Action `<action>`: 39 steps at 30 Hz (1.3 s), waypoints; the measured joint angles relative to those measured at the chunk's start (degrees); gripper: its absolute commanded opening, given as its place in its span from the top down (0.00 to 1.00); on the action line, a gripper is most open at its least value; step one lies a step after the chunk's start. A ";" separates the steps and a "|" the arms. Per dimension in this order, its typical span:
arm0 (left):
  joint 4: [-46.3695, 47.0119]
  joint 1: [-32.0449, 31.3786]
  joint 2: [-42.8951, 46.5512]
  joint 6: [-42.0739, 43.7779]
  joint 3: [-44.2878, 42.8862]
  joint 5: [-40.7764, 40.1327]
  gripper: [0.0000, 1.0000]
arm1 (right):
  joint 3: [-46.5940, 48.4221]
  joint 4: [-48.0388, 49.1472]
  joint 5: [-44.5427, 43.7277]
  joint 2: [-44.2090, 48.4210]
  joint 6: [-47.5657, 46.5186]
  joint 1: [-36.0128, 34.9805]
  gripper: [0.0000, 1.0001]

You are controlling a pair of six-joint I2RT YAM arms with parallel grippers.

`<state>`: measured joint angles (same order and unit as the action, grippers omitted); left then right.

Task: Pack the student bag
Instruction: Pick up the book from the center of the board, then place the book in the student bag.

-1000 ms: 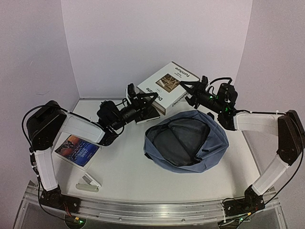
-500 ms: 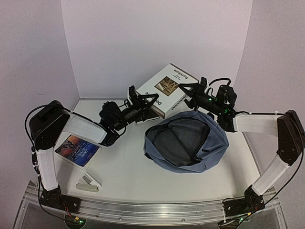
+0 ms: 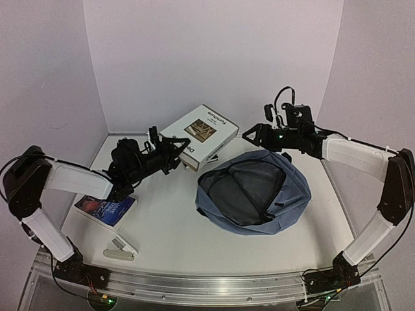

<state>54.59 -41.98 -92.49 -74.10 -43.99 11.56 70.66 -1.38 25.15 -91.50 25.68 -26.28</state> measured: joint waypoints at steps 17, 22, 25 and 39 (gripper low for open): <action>-32.52 1.49 25.54 5.27 9.50 -6.32 1.00 | 2.71 -22.80 -21.86 -12.91 -29.04 -13.51 0.41; -35.96 1.49 29.37 5.28 11.08 -7.45 1.00 | 2.99 -23.21 -26.48 -18.34 -30.74 -13.51 0.41; -36.70 1.49 30.60 5.31 11.13 -7.78 1.00 | 3.27 -23.16 -28.50 -20.34 -31.49 -13.51 0.45; -39.55 1.49 31.87 5.73 11.24 -7.87 1.00 | 4.92 -22.74 -36.80 -22.93 -33.22 -13.69 1.00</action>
<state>15.04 -40.49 -60.62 -68.38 -32.75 3.68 75.58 -24.11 -11.65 -114.43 -7.55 -39.97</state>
